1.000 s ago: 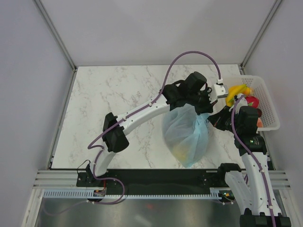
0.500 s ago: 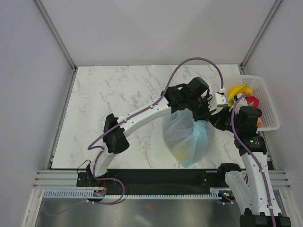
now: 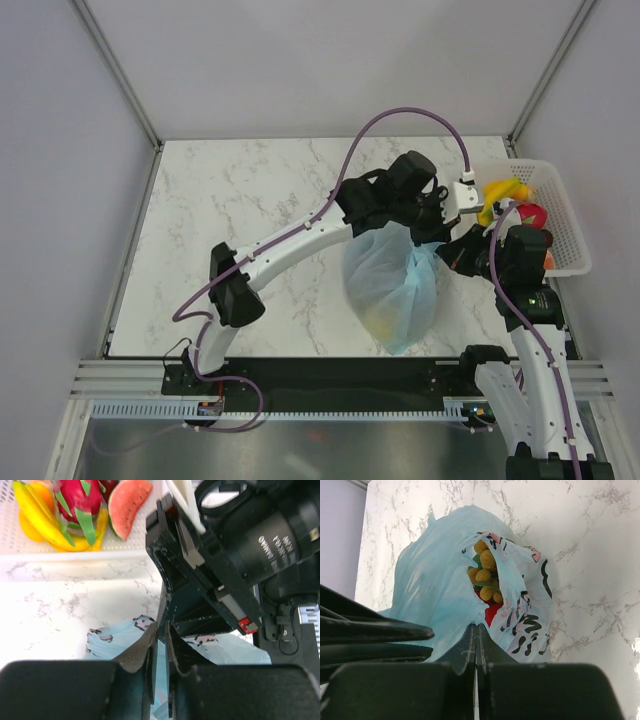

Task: Place the fake fruits into the plastic bag and tie a complex knot
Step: Tie the plastic bag at the center of the board.

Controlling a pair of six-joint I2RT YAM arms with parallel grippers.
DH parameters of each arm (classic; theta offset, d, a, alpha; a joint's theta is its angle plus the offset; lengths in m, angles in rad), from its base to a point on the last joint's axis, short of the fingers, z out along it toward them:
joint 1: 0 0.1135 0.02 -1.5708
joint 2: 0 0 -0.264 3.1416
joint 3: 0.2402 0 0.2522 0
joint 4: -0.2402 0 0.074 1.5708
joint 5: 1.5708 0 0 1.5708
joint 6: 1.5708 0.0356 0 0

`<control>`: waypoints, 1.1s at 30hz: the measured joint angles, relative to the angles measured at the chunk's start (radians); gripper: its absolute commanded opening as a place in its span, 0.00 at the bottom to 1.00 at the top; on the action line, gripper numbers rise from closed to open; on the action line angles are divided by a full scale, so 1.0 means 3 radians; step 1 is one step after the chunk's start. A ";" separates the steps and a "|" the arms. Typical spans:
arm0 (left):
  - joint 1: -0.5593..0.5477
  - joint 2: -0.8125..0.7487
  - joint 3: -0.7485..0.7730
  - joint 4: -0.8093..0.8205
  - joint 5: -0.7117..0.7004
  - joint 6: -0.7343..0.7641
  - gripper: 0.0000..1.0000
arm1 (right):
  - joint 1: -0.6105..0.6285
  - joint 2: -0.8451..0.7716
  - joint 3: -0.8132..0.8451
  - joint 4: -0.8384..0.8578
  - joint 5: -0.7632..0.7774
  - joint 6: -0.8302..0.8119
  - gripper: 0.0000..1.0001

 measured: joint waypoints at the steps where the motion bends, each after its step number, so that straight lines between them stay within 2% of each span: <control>1: 0.0000 -0.0014 0.0000 0.0048 -0.0001 -0.0013 0.19 | 0.0000 0.0000 0.0000 0.0000 -0.0008 0.0000 0.00; 6: 0.0000 -0.0106 -0.0001 0.0174 -0.0024 -0.0102 0.26 | 0.0000 0.0005 0.0000 -0.0001 -0.0036 0.0000 0.00; 9: 0.0000 -0.0209 -0.0032 0.0248 -0.0088 -0.0192 0.27 | 0.0000 0.0005 0.0000 0.0000 -0.0036 0.0000 0.00; 13: 0.0027 -0.0510 -0.0292 0.0399 -0.0275 -0.0432 0.29 | 0.0000 0.0010 0.0000 -0.0003 -0.0029 -0.0003 0.00; 17: 0.0161 -0.1258 -0.1342 0.0877 -0.0523 -0.0852 0.35 | 0.0000 0.0037 0.0000 -0.0003 -0.0020 -0.0009 0.00; 21: 0.0422 -0.2191 -0.2726 0.1603 -0.0722 -0.1348 0.36 | 0.0000 0.0036 0.0000 0.0000 -0.0027 -0.0029 0.00; 24: 0.0492 -0.2631 -0.3510 0.2181 -0.0801 -0.1703 0.36 | 0.0000 -0.0010 -0.0018 0.0033 -0.0051 -0.0034 0.00; 27: 0.0463 -0.2813 -0.4205 0.2832 -0.0810 -0.2069 0.38 | 0.0000 -0.0076 -0.0075 0.0093 -0.0074 -0.0042 0.00; 30: 0.0453 -0.2748 -0.4744 0.3403 -0.0846 -0.2393 0.41 | 0.0000 -0.0127 -0.0144 0.0144 -0.0081 -0.0078 0.00; 33: 0.0453 -0.2552 -0.4943 0.3783 -0.0833 -0.2617 0.44 | 0.0000 -0.0141 -0.0177 0.0173 -0.0112 -0.0140 0.00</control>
